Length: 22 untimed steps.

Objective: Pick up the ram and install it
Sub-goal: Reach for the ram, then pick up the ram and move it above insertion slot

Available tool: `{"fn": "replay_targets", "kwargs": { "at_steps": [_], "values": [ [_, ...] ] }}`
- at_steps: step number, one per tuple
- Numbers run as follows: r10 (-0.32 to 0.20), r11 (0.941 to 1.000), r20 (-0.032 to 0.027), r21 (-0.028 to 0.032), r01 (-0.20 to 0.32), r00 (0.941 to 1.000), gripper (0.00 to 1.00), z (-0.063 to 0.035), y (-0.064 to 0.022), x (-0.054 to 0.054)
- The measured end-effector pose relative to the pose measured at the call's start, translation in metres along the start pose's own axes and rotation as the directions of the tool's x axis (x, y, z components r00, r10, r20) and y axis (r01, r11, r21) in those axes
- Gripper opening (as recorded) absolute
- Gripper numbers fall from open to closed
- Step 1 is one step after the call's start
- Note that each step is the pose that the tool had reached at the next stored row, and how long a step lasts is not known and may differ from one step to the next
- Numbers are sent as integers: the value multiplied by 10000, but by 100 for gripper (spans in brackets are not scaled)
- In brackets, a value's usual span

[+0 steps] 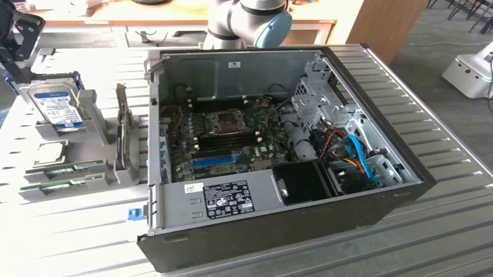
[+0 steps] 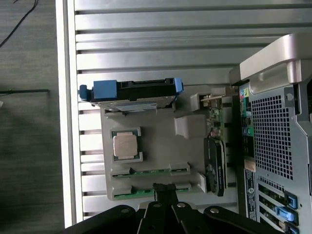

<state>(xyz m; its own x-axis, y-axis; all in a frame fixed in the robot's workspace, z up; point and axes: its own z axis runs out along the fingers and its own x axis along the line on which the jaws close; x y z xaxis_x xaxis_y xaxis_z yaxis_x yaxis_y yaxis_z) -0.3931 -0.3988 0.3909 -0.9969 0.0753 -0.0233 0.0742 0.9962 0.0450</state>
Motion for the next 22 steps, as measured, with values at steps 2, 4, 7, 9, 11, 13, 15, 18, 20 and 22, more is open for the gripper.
{"fn": "replay_targets", "kwargs": {
  "at_steps": [2, 4, 7, 9, 11, 13, 15, 18, 20, 22],
  "values": [
    [-1, 10000, 0, 0, 1, 10000, 11, 0, -2, 21],
    [-2, 10000, 0, 0, 2, 10000, 11, -1, -3, 33],
    [-2, 10000, 0, -1, 2, 10000, 11, 0, -3, 34],
    [-1, 10000, 0, 0, 1, 10000, 11, 0, -3, 34],
    [0, 10000, 0, 0, 0, 10000, 11, -1, -3, 34],
    [-1, 10000, 0, 0, 1, 10000, 11, 0, -3, 35],
    [-1, 10000, 0, 0, 1, 10000, 11, -1, -3, 35],
    [-15, 10000, -1, 0, 15, 10000, 11, 0, -3, 34],
    [-51, 10000, -2, -1, 51, 10000, 11, 0, -3, 35],
    [-133, 9999, -6, -3, 133, 9999, 11, 0, -2, 35]
  ]
}}
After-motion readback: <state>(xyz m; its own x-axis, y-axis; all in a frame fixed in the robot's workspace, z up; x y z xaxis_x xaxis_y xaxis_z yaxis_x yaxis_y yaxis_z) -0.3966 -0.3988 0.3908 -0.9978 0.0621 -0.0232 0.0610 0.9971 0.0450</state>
